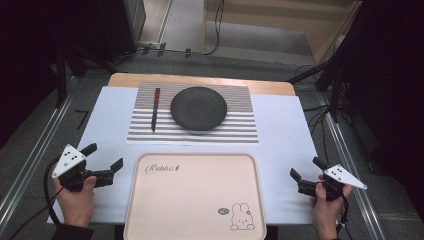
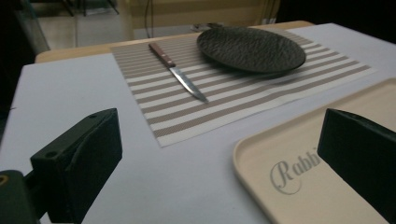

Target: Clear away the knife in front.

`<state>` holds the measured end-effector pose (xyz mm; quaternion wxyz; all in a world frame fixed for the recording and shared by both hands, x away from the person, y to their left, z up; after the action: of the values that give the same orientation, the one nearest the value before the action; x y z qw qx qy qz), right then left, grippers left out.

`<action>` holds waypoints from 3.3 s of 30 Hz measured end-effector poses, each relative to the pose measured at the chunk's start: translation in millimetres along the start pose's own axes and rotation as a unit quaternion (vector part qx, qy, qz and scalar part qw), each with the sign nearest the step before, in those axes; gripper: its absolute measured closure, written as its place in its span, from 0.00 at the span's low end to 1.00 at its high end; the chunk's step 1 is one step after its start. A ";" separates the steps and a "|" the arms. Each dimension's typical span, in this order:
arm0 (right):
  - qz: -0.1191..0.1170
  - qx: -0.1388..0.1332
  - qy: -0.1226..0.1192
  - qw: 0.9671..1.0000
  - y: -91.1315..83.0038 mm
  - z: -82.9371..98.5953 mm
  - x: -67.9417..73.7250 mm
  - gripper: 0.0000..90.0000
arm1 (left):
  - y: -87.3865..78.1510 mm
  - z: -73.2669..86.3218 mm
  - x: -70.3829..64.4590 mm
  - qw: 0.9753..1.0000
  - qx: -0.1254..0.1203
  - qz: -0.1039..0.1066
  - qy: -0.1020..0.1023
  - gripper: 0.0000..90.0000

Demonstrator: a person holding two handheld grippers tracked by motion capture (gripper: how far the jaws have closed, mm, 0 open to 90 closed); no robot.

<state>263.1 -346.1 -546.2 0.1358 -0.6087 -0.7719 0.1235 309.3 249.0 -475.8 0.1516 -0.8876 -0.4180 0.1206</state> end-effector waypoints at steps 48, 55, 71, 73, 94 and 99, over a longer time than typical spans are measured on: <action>0.000 0.000 -0.009 1.000 1.2 0.1 1.5 0.00 | 122.7 -70.9 40.3 0.993 0.108 0.014 -0.042 0.17; 0.000 0.000 -0.006 1.000 1.0 0.1 1.3 0.00 | 141.3 -69.2 55.3 0.988 0.143 0.007 -0.059 0.18; -0.002 -0.002 -0.003 1.000 0.4 0.0 0.6 0.00 | 191.5 -71.9 63.5 0.970 0.234 0.010 -0.072 0.24; -0.002 -0.001 -0.001 1.000 0.3 0.1 0.6 0.00 | 196.3 -72.2 64.2 0.967 0.241 0.014 -0.080 0.28; -0.003 -0.002 0.001 1.000 0.2 0.0 0.7 0.00 | 243.2 -64.5 89.9 0.939 0.320 -0.037 -0.117 0.64; -0.004 -0.003 0.003 1.000 0.0 -0.1 0.5 0.00 | 256.6 -59.0 88.1 0.939 0.322 -0.041 -0.116 0.68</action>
<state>263.0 -345.6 -546.2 0.1366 -0.6067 -0.7740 0.1190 565.1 152.5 -523.8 0.3841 -0.7536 -0.4072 0.3447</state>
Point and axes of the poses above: each handheld gripper's, and its own axes: y roughly forward along the jaws, z roughly out of its underside, x roughly to its left, the point moved 7 cm from there along y, roughly forward along the jaws, and after that the axes turned 7 degrees about z, right-handed, at the moved point
